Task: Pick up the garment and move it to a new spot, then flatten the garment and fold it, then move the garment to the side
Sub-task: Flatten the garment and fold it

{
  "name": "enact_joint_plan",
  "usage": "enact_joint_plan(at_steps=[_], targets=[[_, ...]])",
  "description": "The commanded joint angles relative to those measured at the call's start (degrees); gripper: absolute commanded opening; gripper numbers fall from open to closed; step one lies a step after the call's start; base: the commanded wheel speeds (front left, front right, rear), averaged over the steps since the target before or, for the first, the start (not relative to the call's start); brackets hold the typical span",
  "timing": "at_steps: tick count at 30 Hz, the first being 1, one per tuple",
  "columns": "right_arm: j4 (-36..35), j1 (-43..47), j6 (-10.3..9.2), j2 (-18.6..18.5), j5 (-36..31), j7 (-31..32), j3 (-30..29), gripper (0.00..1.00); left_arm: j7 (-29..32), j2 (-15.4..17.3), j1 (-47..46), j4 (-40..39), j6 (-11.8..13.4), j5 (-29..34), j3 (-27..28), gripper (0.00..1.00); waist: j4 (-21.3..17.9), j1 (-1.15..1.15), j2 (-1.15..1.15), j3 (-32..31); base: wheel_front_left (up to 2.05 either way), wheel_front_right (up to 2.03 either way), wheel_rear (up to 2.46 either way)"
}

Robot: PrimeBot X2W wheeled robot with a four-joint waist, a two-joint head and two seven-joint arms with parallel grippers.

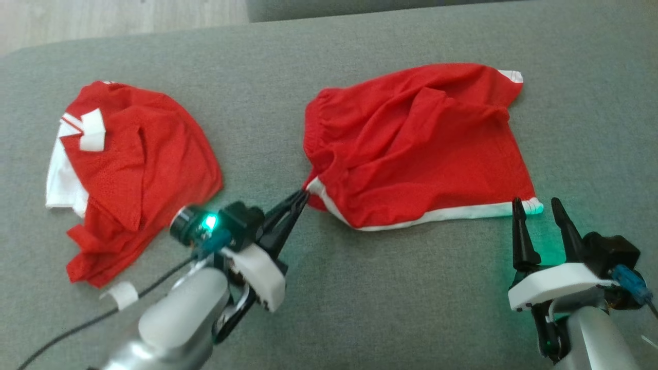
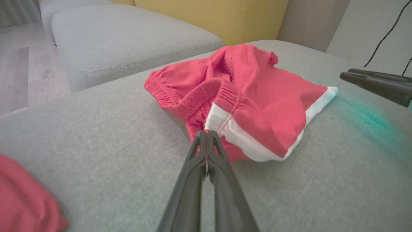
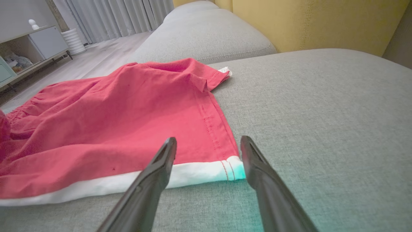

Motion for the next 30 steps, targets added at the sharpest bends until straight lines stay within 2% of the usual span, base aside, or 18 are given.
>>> enact_joint_plan(at_steps=[1, 2, 3, 4, 5, 6, 13, 19, 26, 30], targets=[[-1.36, -1.68, -0.04, -0.37, -0.40, -0.08, 1.18, 1.00, 0.10, 1.94, -0.43, -1.82, 0.47, -0.46, 1.83, 0.00, 0.40, 0.00, 0.00, -0.48, 0.00, 0.00, 0.00], [-1.30, -1.68, -0.04, -0.37, -0.39, -0.05, 1.21, 1.00, 0.34, 2.15, 0.18, -2.00, 0.51, -0.62, 1.63, 0.00, 0.52, 0.00, 0.00, -0.63, 0.00, 0.00, 0.00], [-1.28, -1.70, -0.04, -0.37, -0.37, -0.01, 1.24, 1.00, 0.54, 2.34, 0.72, -2.16, 0.56, -0.74, 1.43, 0.05, 0.61, 0.00, 0.00, -0.74, 0.00, 0.00, 0.00], [-1.29, -1.72, -0.04, -0.37, -0.34, 0.03, 1.27, 1.00, 0.73, 2.49, 1.20, -2.34, 0.60, -0.88, 1.26, 0.37, 0.70, 0.00, 0.00, -0.82, 0.00, 0.00, 0.00], [-1.31, -1.74, -0.04, -0.37, -0.31, 0.07, 1.29, 1.00, 0.77, 2.57, 1.59, -2.54, 0.71, -1.02, 1.20, 0.94, 0.79, 0.00, 0.00, -0.90, 0.00, 0.00, 0.00], [-1.36, -1.74, -0.04, -0.37, -0.29, 0.09, 1.32, 1.00, 0.66, 2.61, 1.93, -2.72, 0.98, -1.19, 1.29, 1.00, 0.87, 0.00, 0.00, -0.96, 0.00, 0.00, 0.00], [-1.86, -1.19, -0.04, -0.37, -0.12, 0.00, 0.77, 1.00, -4.56, 2.32, 3.96, -5.67, 5.00, -2.92, 5.42, 1.00, 1.68, 0.00, 0.00, -1.48, 0.00, 0.00, 0.00], [-2.42, -0.41, -0.04, -0.37, 0.06, 0.01, 0.41, 1.00, -6.82, 2.76, 6.76, -8.93, 6.80, -3.72, 9.10, 1.00, 2.29, 0.00, 0.00, -2.38, 0.00, 0.00, 0.00], [-2.98, -0.23, -0.04, -0.37, 0.18, 0.28, 0.83, 1.00, -6.99, 2.88, 8.34, -9.22, 5.67, -2.92, 8.34, 1.00, 1.99, 0.00, 0.00, -2.43, 0.00, 0.00, 0.00], [-3.41, -0.50, -0.04, -0.37, 0.20, 0.46, 1.10, 1.00, -3.50, 3.35, 6.72, -7.90, 3.10, -1.45, 5.08, 1.00, 1.42, 0.00, 0.00, -1.82, 0.00, 0.00, 0.00]])
